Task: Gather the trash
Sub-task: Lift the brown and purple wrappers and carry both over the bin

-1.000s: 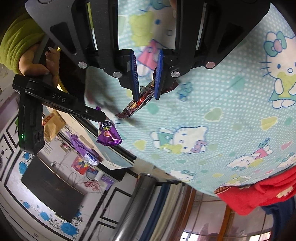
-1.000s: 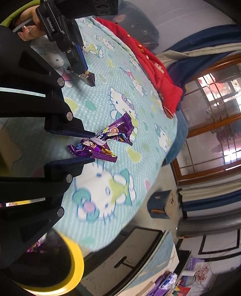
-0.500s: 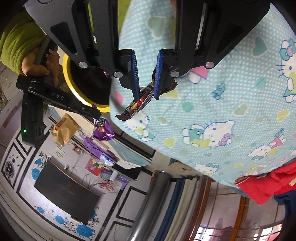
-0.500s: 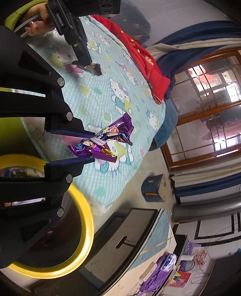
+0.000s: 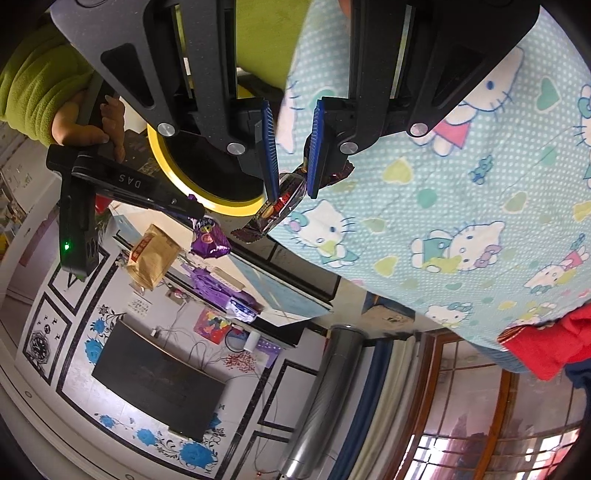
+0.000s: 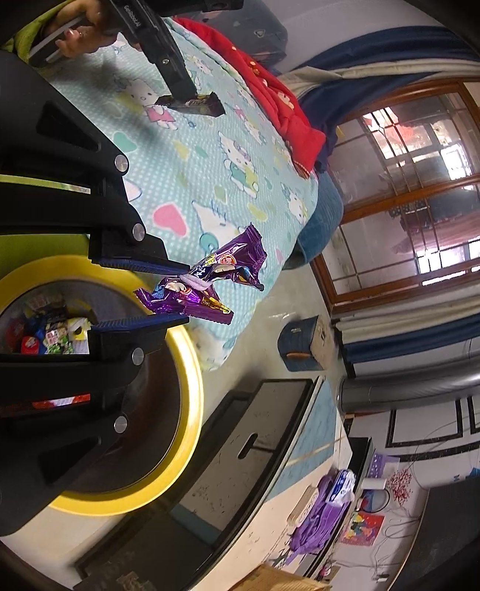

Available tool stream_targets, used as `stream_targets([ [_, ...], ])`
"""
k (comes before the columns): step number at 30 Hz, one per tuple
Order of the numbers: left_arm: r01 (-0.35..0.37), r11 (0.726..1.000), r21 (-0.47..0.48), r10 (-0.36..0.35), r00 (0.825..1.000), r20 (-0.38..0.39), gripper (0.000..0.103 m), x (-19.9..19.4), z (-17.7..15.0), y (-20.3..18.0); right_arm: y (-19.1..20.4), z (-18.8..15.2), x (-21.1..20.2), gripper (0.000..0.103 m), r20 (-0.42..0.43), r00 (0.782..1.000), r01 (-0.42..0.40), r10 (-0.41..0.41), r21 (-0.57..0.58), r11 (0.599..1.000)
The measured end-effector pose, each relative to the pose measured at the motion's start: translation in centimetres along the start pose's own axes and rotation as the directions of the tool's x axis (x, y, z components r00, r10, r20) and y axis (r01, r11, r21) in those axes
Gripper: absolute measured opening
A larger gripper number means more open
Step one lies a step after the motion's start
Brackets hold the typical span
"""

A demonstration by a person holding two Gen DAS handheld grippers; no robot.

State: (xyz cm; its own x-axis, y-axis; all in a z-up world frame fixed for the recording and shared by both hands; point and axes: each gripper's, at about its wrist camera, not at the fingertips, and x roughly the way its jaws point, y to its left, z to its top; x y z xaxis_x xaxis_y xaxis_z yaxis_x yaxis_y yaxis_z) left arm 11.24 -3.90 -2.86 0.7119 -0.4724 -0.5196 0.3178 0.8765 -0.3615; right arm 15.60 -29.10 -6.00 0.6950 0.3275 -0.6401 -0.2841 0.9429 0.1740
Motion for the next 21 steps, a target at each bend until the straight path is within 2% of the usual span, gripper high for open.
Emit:
stream_targets([
  [21,0.055,0.995,0.088,-0.053,0.998,-0.019,0.010,2.8,0.4,-5.6,-3.8,-2.2,-4.3,0.021,0.021,0.998,0.061,-0.062,0.047,0.997],
])
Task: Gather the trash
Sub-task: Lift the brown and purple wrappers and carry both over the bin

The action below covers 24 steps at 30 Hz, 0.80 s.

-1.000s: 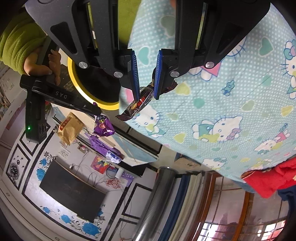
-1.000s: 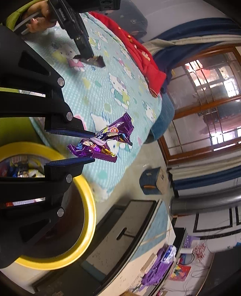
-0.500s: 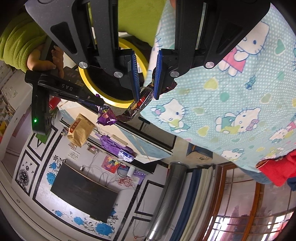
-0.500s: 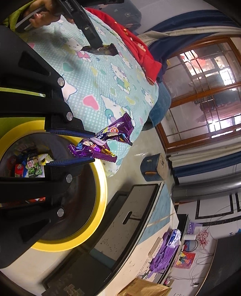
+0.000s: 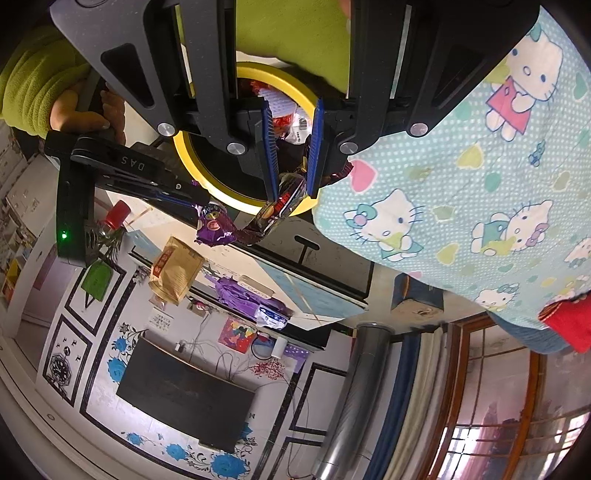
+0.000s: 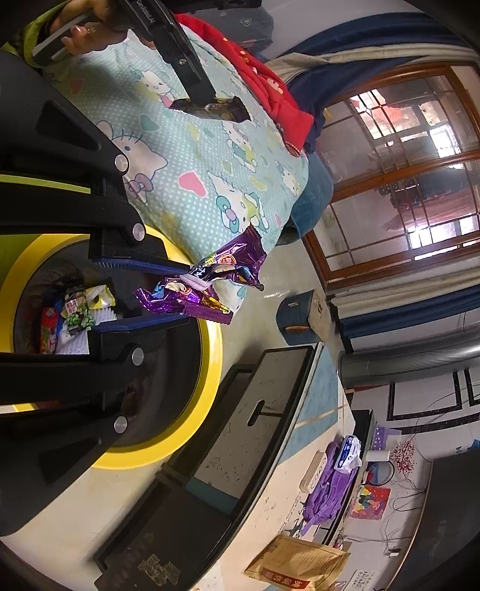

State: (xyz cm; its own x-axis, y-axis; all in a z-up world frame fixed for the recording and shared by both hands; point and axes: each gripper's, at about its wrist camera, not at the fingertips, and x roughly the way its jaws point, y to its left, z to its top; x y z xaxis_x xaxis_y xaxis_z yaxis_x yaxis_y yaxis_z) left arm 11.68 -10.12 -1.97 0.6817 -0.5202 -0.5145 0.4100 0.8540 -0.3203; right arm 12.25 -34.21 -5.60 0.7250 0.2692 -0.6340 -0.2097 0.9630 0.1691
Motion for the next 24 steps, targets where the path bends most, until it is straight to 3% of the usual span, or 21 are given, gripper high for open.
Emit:
stream_targets([
  [24,0.056,0.994,0.096,-0.046,0.993,-0.105,0.011,5.5,-0.6,-4.2,-4.3,-4.7,-1.0,0.022,-0.080,0.996,0.032,-0.025,0.090,0.995],
])
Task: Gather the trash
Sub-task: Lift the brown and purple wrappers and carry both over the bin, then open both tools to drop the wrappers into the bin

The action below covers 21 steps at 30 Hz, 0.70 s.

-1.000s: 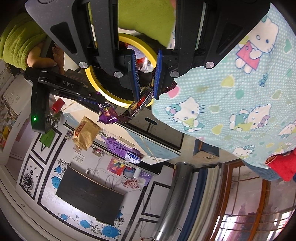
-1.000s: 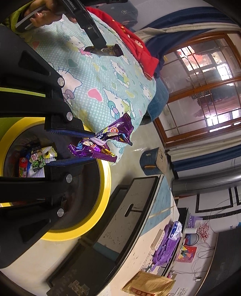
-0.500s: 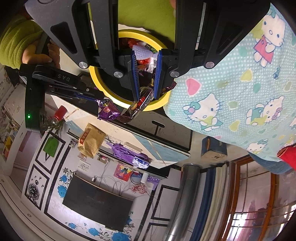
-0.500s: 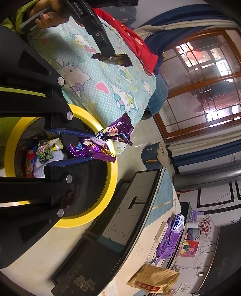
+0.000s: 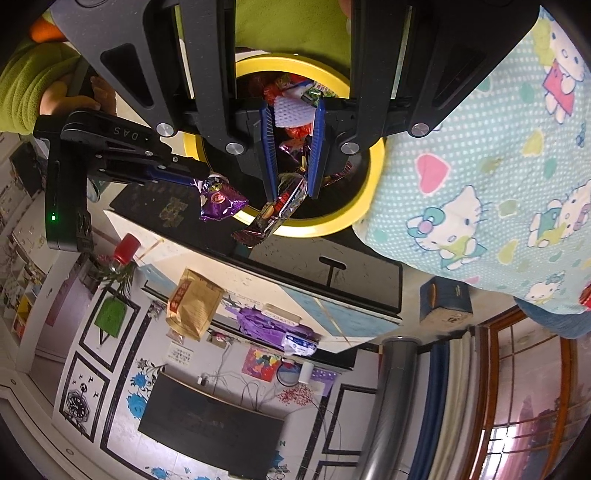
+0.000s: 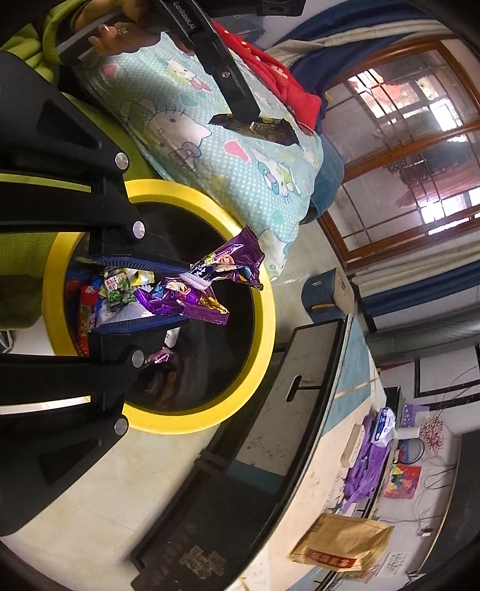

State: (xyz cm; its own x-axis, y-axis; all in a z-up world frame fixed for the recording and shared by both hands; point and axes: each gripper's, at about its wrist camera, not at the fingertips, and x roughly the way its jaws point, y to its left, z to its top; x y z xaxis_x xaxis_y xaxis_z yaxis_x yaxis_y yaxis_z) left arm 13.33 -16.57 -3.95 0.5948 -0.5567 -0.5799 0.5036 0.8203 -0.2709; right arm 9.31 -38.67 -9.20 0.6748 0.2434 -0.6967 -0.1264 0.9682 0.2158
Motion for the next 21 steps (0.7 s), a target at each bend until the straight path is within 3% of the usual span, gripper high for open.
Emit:
stream_targets([
  [13,0.011,1.000,0.000,-0.011,1.000,-0.029,0.011,1.5,-0.2,-0.2,0.3,-0.2,1.1,0.024,-0.034,0.999,-0.012,0.012,0.014,1.000],
  [21,0.020,1.000,0.004,-0.020,0.999,-0.029,0.014,1.8,-0.6,-0.4,0.3,-0.1,1.4,0.030,-0.034,0.999,-0.012,0.013,0.021,1.000],
])
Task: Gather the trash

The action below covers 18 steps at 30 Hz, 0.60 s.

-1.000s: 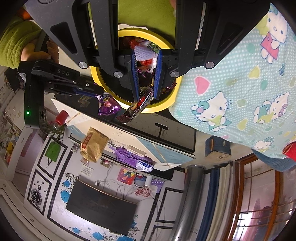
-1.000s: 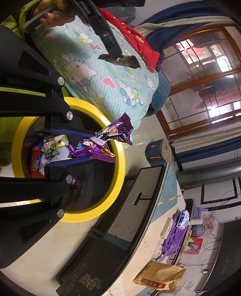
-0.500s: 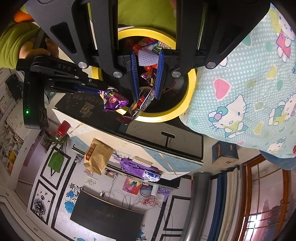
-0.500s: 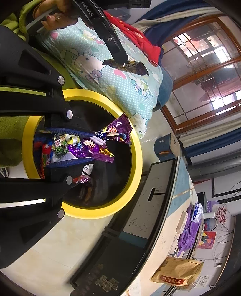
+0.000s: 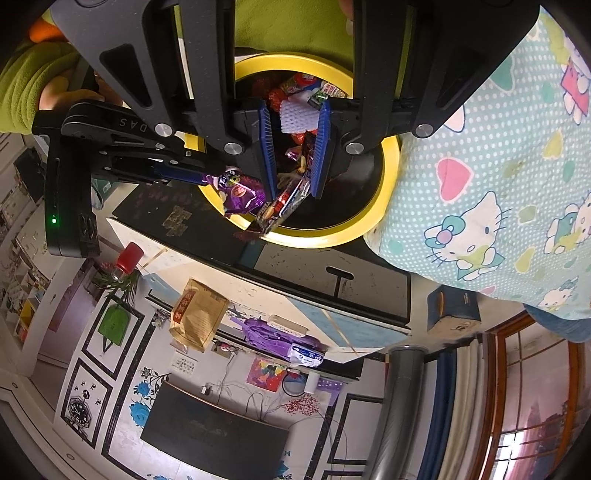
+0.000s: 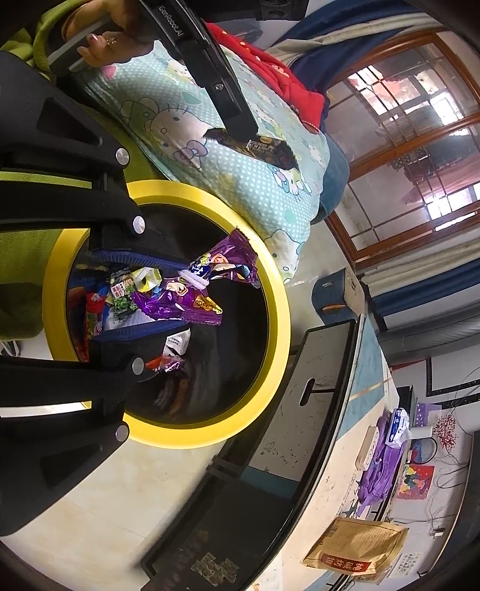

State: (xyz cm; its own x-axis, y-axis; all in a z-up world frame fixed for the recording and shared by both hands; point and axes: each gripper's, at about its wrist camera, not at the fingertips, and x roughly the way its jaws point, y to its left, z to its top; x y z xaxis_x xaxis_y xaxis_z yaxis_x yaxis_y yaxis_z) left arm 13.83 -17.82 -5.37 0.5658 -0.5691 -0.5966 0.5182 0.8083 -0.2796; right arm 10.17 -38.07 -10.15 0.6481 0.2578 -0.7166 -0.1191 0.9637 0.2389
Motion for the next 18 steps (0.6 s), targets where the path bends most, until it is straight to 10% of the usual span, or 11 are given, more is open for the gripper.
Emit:
stream_targets([
  [18,-0.036,0.998,-0.054,0.038,0.999,0.037,0.080,-1.6,0.0,1.1,0.1,0.3,-1.4,0.069,0.070,0.997,0.036,-0.037,0.004,0.999],
])
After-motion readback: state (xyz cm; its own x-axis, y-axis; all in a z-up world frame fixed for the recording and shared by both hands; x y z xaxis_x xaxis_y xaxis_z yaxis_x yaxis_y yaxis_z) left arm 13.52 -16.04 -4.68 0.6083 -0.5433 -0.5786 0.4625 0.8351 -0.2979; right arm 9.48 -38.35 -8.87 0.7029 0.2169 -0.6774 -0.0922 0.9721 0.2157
